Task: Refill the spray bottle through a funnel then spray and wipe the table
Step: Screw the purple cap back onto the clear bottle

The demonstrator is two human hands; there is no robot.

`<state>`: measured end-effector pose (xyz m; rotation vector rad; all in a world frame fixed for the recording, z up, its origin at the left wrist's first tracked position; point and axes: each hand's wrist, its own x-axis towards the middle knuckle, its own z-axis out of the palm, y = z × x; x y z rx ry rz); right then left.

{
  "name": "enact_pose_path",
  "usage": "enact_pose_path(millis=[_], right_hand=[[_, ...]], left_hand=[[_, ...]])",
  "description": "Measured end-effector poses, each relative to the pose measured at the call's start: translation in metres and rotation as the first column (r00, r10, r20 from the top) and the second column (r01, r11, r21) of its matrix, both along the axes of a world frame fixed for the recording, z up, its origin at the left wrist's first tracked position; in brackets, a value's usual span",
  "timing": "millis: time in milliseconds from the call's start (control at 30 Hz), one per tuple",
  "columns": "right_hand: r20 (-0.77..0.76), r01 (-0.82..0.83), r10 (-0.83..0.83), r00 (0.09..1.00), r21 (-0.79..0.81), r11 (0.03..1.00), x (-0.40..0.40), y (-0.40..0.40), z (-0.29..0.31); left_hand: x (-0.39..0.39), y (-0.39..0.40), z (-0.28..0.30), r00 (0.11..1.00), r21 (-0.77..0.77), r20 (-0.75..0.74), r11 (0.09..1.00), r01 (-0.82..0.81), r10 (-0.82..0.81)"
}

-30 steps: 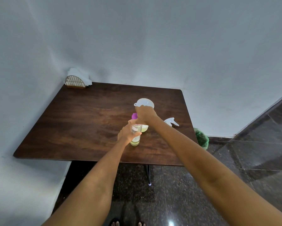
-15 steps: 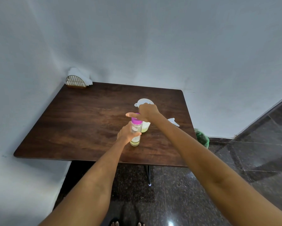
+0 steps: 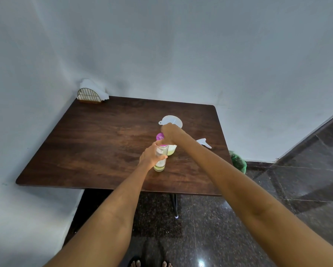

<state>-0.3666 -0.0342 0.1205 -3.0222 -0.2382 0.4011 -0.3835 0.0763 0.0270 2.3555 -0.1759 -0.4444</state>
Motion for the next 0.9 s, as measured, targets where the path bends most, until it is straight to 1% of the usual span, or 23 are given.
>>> enact_pose_path(millis=[133, 200, 267, 333, 433, 533, 600, 667, 733, 767, 833, 900], right_hand=[[-0.093, -0.191, 0.194, 0.977, 0.031, 0.981, 0.005, 0.001, 0.01], [-0.101, -0.272, 0.275, 0.956, 0.043, 0.961, 0.007, 0.002, 0.011], [-0.083, -0.299, 0.301, 0.95, 0.034, 0.954, 0.008, 0.004, 0.009], [-0.071, -0.284, 0.285, 0.956, 0.017, 0.959, 0.006, 0.006, 0.008], [-0.028, -0.203, 0.202, 0.979, -0.045, 0.978, 0.005, 0.006, 0.009], [0.057, -0.067, 0.076, 0.995, -0.139, 0.988, 0.001, 0.006, 0.003], [0.061, 0.027, -0.018, 0.998, -0.14, 0.99, -0.003, 0.004, -0.002], [-0.013, 0.021, -0.023, 1.0, -0.086, 0.996, -0.001, 0.0, -0.001], [-0.1, -0.031, 0.038, 0.994, 0.07, 0.997, 0.003, -0.004, 0.005], [-0.111, -0.059, 0.072, 0.991, 0.118, 0.991, 0.004, -0.005, 0.009], [-0.084, -0.1, 0.11, 0.99, 0.116, 0.988, 0.004, -0.005, 0.011], [-0.032, -0.106, 0.108, 0.994, 0.058, 0.993, 0.002, -0.001, 0.01]], left_hand=[[0.001, 0.001, -0.002, 1.0, 0.007, -0.01, 1.0, 0.0, 0.0], [0.002, 0.002, -0.001, 1.0, -0.001, -0.016, 1.0, 0.002, -0.002], [0.001, 0.001, 0.0, 1.0, 0.005, -0.01, 1.0, 0.006, -0.006], [0.001, 0.001, -0.001, 1.0, 0.009, -0.004, 1.0, 0.009, -0.009], [0.001, 0.002, -0.003, 1.0, 0.017, 0.0, 1.0, 0.003, -0.003], [0.001, 0.002, -0.003, 1.0, 0.009, -0.002, 1.0, 0.005, -0.005], [0.001, 0.002, -0.002, 1.0, 0.008, -0.005, 1.0, 0.008, -0.008], [0.002, 0.003, -0.003, 1.0, 0.019, -0.017, 1.0, 0.002, -0.002], [0.003, 0.003, -0.003, 1.0, 0.021, -0.019, 1.0, 0.003, -0.003], [0.003, 0.003, -0.003, 1.0, 0.018, -0.015, 1.0, 0.007, -0.006], [0.002, 0.003, -0.002, 1.0, 0.019, -0.006, 1.0, 0.012, -0.012], [0.003, 0.003, -0.003, 1.0, 0.02, -0.007, 1.0, 0.016, -0.016]])
